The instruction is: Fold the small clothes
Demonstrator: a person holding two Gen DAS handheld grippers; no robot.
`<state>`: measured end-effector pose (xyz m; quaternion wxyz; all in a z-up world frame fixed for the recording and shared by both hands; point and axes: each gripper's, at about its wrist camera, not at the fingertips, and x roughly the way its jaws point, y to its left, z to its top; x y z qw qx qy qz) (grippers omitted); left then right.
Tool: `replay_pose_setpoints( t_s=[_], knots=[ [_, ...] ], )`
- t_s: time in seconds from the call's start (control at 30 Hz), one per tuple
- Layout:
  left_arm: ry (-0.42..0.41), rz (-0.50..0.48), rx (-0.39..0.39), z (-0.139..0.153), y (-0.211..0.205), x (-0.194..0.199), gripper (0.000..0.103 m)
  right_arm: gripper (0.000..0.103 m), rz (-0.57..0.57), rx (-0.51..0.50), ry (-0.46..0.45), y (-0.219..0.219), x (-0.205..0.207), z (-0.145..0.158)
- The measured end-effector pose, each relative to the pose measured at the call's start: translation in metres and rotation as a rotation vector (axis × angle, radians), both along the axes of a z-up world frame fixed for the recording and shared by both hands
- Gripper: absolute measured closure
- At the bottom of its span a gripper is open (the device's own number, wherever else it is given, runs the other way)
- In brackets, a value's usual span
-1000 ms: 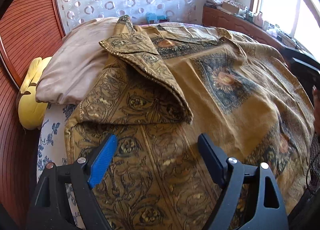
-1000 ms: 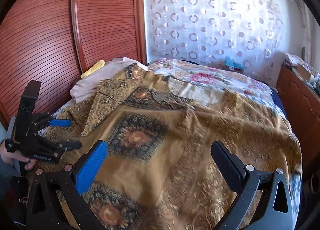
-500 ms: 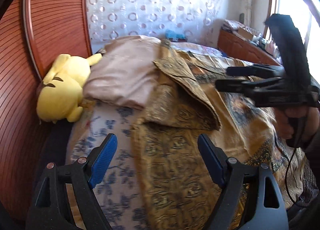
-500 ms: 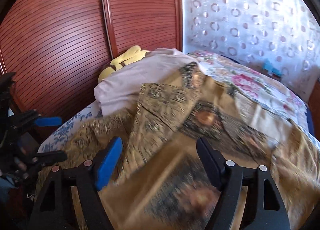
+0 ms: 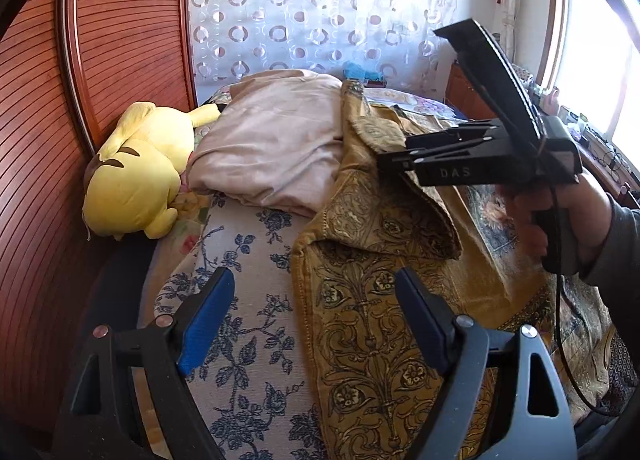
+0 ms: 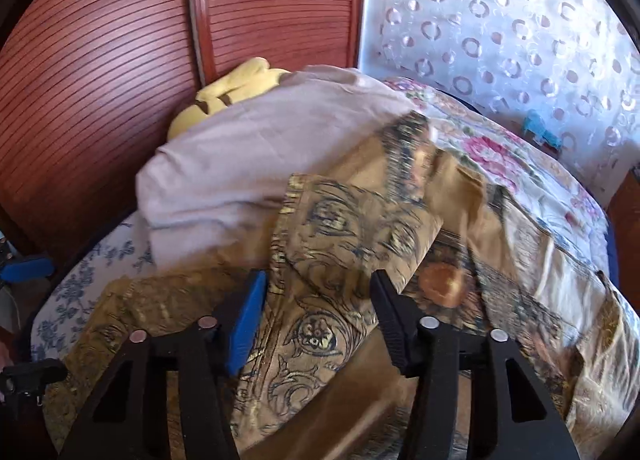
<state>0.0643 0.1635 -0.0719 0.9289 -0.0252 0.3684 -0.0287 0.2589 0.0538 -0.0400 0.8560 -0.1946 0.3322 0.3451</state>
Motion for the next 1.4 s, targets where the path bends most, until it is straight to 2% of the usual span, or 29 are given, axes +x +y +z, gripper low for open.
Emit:
replay_pose_setpoints(
  t_s=[0.17, 0.4, 0.53, 0.73, 0.87, 1.03, 1.27, 1.4],
  knots=[
    [0.0, -0.001, -0.009, -0.001, -0.003, -0.001, 0.019, 0.051, -0.075, 0.003, -0.003, -0.027, 0.003, 0.005],
    [-0.004, -0.011, -0.011, 0.001, -0.012, 0.002, 0.019, 0.051, -0.106, 0.064, 0.07, -0.063, 0.001, 0.008],
    [-0.003, -0.019, -0.006, 0.001, -0.018, 0.004, 0.019, 0.051, -0.183, 0.013, 0.058, -0.07, 0.005, 0.008],
    [-0.002, -0.029, -0.004, 0.001, -0.025, 0.005, 0.019, 0.051, -0.238, 0.023, 0.06, -0.092, 0.003, 0.009],
    [0.0, -0.038, -0.017, 0.0, -0.03, 0.009, 0.019, 0.051, -0.214, 0.098, 0.073, -0.115, -0.014, 0.015],
    [-0.016, -0.067, -0.004, 0.004, -0.049, 0.017, 0.019, 0.051, -0.203, 0.168, 0.048, -0.156, -0.037, 0.026],
    [-0.042, -0.117, 0.012, 0.01, -0.089, 0.035, 0.019, 0.051, -0.265, 0.242, -0.011, -0.231, -0.067, 0.042],
    [-0.065, -0.128, 0.041, 0.011, -0.114, 0.044, 0.019, 0.051, -0.31, 0.244, -0.058, -0.268, -0.09, 0.052]
  ],
)
